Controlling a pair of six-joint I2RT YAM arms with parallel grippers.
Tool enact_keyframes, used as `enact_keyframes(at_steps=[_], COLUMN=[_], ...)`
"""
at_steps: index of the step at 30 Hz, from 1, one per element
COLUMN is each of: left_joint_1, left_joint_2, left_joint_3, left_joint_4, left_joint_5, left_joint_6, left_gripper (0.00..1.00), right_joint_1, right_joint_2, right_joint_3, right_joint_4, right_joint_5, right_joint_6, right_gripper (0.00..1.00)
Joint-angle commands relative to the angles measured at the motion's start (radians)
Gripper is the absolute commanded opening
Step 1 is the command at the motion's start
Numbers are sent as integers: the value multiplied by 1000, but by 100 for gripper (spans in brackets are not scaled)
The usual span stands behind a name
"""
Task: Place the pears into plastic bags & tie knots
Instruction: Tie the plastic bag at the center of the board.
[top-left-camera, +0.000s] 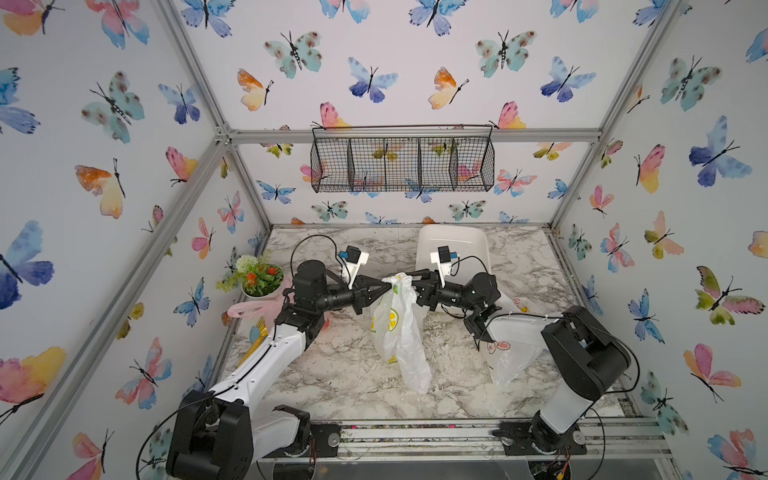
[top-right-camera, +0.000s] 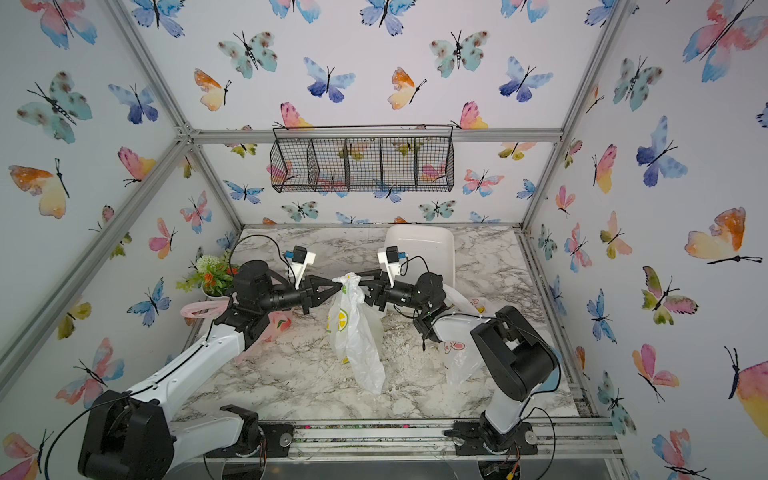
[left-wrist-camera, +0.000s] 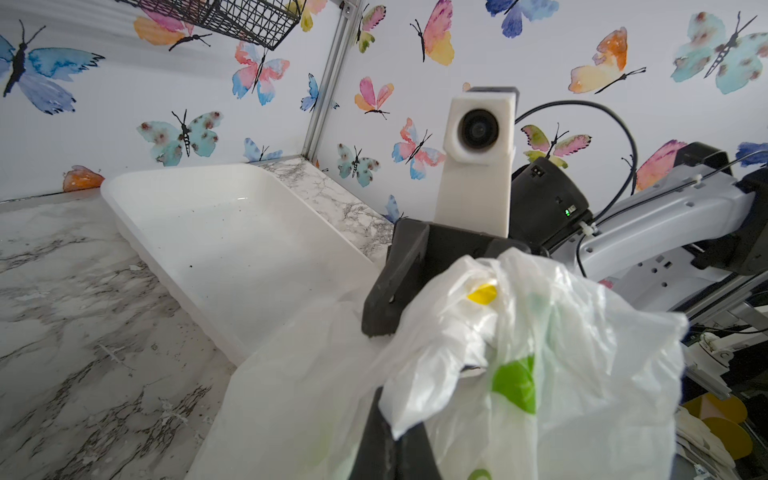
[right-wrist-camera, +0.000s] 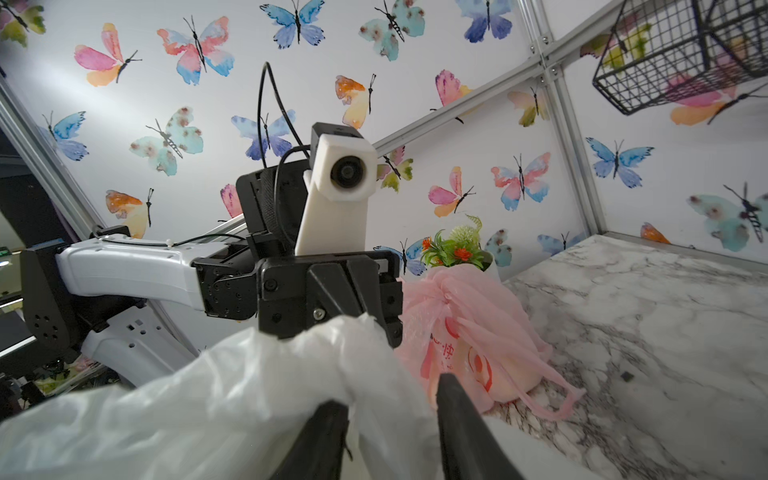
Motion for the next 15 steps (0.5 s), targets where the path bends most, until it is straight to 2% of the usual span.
enact_keyframes(at_steps=[1, 2, 4, 6, 9, 15], left_joint_1=[10, 12, 15, 15, 14, 15], left_joint_2=[-36, -40, -47, -45, -32, -18], left_joint_3=[31, 31, 29, 29, 38, 52], left_joint_4=[-50, -56, -62, -63, -67, -93], left_joint_5=[-32, -37, -42, -46, -48, -50], left_joint_6=[34, 34, 33, 33, 33, 48], left_gripper=[0, 0, 0, 0, 0, 0], right_joint_1=[-38, -44, -45, -43, -44, -44], right_joint_2=[-106, -143, -215, -250, -315, -414], right_joint_3=[-18, 0, 95, 180, 207, 248], right_joint_4=[-230, -368, -775, -1053, -1237, -1347], right_joint_5=[73, 95, 123, 125, 103, 78], right_joint_6=[-51, -82, -210, -250, -248, -217], right_gripper=[43, 43, 42, 40, 40, 47])
